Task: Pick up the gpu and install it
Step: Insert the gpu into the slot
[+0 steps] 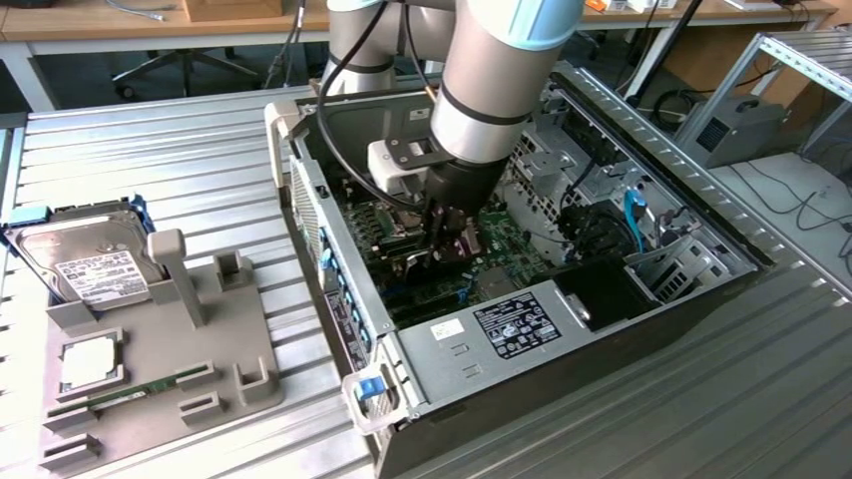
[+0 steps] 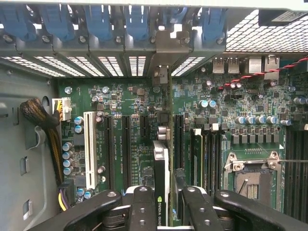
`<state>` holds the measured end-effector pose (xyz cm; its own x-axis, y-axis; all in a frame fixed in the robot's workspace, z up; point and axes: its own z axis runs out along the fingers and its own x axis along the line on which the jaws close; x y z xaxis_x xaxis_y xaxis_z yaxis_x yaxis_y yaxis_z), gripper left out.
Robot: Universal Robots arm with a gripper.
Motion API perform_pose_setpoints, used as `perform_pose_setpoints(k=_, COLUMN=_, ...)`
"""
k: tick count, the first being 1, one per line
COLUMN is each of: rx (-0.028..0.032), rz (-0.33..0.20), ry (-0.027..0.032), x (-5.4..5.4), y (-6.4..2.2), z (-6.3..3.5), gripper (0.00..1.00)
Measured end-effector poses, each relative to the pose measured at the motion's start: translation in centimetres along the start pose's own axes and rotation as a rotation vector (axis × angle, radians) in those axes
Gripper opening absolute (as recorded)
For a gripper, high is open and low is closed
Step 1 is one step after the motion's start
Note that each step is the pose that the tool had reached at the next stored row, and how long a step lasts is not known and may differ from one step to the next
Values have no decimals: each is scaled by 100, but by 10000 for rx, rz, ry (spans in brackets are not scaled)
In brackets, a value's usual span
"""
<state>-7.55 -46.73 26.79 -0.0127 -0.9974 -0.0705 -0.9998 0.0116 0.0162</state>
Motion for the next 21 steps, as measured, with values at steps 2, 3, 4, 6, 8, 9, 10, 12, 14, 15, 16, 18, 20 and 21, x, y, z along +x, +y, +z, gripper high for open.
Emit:
perform_pose_setpoints(k=2, rx=-1, rz=0, ry=0, x=4, y=5, z=6, gripper=26)
perform_pose_setpoints(k=3, rx=-1, rz=1, ry=0, x=4, y=7, z=9, gripper=26)
perform_pose_setpoints(k=4, rx=0, rz=0, ry=-1, x=4, y=8, z=11, gripper=26)
perform_pose_setpoints(k=6, rx=1, rz=0, ry=-2, x=5, y=12, z=15, gripper=26)
perform_pose_setpoints(k=8, rx=1, rz=0, ry=-2, x=5, y=16, z=17, gripper=26)
perform_pose_setpoints(k=9, rx=1, rz=0, ry=-2, x=6, y=20, z=19, gripper=26)
perform_pose_setpoints(k=10, rx=1, rz=0, ry=-2, x=6, y=23, z=19, gripper=26)
perform_pose_setpoints(k=12, rx=2, rz=-1, ry=-1, x=6, y=28, z=21, gripper=26)
perform_pose_setpoints(k=14, rx=2, rz=-1, ry=-3, x=6, y=35, z=27, gripper=26)
perform_pose_setpoints(k=15, rx=2, rz=0, ry=-2, x=7, y=38, z=30, gripper=26)
perform_pose_setpoints(k=16, rx=1, rz=-2, ry=-1, x=8, y=40, z=34, gripper=26)
perform_pose_setpoints(k=18, rx=2, rz=-2, ry=-1, x=8, y=43, z=39, gripper=26)
perform_pose_setpoints(k=20, rx=1, rz=-1, ry=-3, x=9, y=47, z=44, gripper=26)
perform_pose_setpoints(k=21, rx=1, rz=-1, ry=-3, x=9, y=47, z=45, gripper=26)
